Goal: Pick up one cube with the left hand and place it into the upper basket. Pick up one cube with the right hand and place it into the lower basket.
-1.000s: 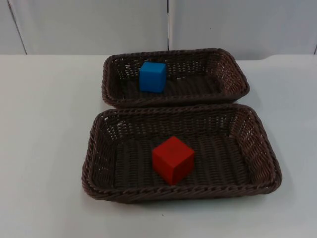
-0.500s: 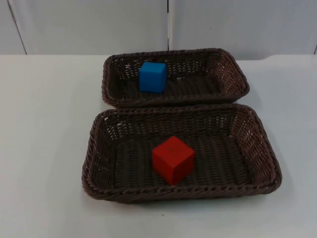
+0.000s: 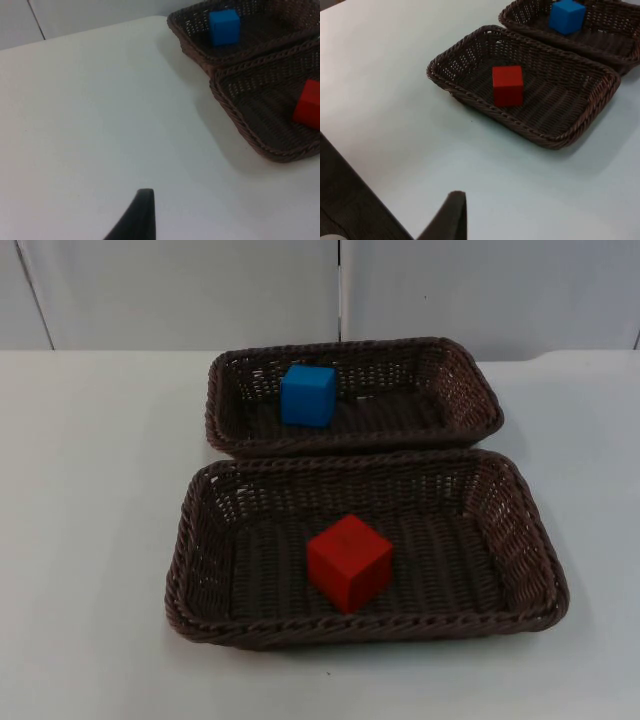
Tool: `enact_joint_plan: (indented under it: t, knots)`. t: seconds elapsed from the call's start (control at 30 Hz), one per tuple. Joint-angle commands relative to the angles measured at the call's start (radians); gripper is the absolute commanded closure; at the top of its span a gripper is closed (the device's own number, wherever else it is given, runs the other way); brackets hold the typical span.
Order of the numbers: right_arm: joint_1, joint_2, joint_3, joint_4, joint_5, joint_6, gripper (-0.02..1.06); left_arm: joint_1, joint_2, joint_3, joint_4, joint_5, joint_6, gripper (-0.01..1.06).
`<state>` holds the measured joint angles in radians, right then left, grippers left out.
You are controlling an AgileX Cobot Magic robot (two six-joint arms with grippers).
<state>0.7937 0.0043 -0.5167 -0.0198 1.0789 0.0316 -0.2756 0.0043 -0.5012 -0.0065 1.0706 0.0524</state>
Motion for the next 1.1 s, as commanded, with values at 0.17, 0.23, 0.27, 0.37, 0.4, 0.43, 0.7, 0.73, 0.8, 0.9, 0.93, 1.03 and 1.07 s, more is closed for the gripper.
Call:
enact_joint_plan:
  t: [0.17, 0.23, 0.27, 0.37, 0.4, 0.43, 0.7, 0.73, 0.8, 0.9, 0.93, 1.03, 1.07]
  knots:
    - [-0.004, -0.004, 0.002, 0.003, -0.001, 0.001, -0.01, -0.002, -0.004, 0.005, -0.001, 0.004, -0.006, 0.00]
    - [-0.004, -0.004, 0.002, 0.003, -0.001, 0.001, -0.01, -0.002, -0.004, 0.005, -0.001, 0.004, -0.006, 0.00]
    - [-0.004, -0.004, 0.002, 0.003, -0.001, 0.001, -0.01, -0.002, -0.004, 0.005, -0.001, 0.004, -0.006, 0.00]
    - [-0.004, -0.004, 0.002, 0.003, -0.001, 0.001, -0.01, -0.002, -0.004, 0.005, -0.001, 0.004, -0.006, 0.00]
    - [-0.004, -0.004, 0.002, 0.003, -0.001, 0.001, -0.01, -0.002, -0.004, 0.005, -0.001, 0.004, -0.006, 0.00]
    - [-0.004, -0.004, 0.002, 0.003, -0.001, 0.001, -0.01, -0.002, -0.004, 0.005, -0.001, 0.004, -0.006, 0.00]
    - [-0.004, -0.004, 0.002, 0.003, -0.001, 0.001, -0.01, -0.002, -0.004, 0.005, -0.001, 0.004, -0.006, 0.00]
    - [-0.004, -0.004, 0.002, 0.003, -0.001, 0.001, -0.01, -0.002, -0.004, 0.005, -0.001, 0.004, -0.006, 0.00]
    - [-0.004, -0.004, 0.002, 0.003, -0.001, 0.001, -0.01, -0.002, -0.004, 0.005, -0.001, 0.004, -0.006, 0.00]
    - [-0.004, -0.004, 0.002, 0.003, -0.001, 0.001, -0.01, 0.019, -0.004, 0.005, 0.006, 0.004, -0.006, 0.00]
    - [-0.004, -0.004, 0.002, 0.003, -0.001, 0.001, -0.01, 0.032, -0.004, 0.005, 0.006, 0.004, -0.006, 0.00]
    - [-0.004, -0.004, 0.002, 0.003, -0.001, 0.001, -0.01, 0.067, -0.004, 0.005, 0.006, 0.004, -0.006, 0.00]
    - [-0.004, -0.004, 0.002, 0.003, -0.001, 0.001, -0.01, 0.080, -0.004, 0.005, 0.006, 0.004, -0.006, 0.00]
